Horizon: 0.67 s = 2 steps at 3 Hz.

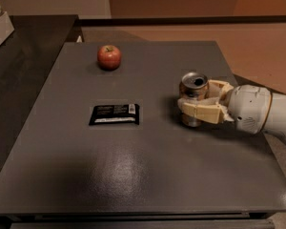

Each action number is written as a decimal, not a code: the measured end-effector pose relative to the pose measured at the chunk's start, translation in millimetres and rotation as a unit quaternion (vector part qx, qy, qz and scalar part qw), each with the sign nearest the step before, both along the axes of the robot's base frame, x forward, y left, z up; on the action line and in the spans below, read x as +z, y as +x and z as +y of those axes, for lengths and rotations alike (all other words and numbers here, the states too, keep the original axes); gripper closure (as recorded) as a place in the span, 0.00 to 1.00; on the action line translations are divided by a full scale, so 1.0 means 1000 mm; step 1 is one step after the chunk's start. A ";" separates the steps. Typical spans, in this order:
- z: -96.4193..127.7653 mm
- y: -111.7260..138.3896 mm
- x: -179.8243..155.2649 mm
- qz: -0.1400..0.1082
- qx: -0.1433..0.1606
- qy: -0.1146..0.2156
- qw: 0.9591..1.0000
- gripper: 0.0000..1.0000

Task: Place orange can upright

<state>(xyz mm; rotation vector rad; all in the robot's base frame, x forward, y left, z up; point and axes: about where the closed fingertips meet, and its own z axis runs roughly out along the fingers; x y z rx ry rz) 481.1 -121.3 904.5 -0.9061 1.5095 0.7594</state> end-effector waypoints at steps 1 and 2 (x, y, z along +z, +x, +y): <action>-0.005 -0.006 -0.009 -0.005 -0.002 0.020 1.000 0.88; -0.012 -0.011 -0.019 -0.008 -0.010 0.046 0.999 0.19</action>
Offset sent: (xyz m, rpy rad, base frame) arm -0.0129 -0.0230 -0.0269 0.1131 -0.0036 -0.0450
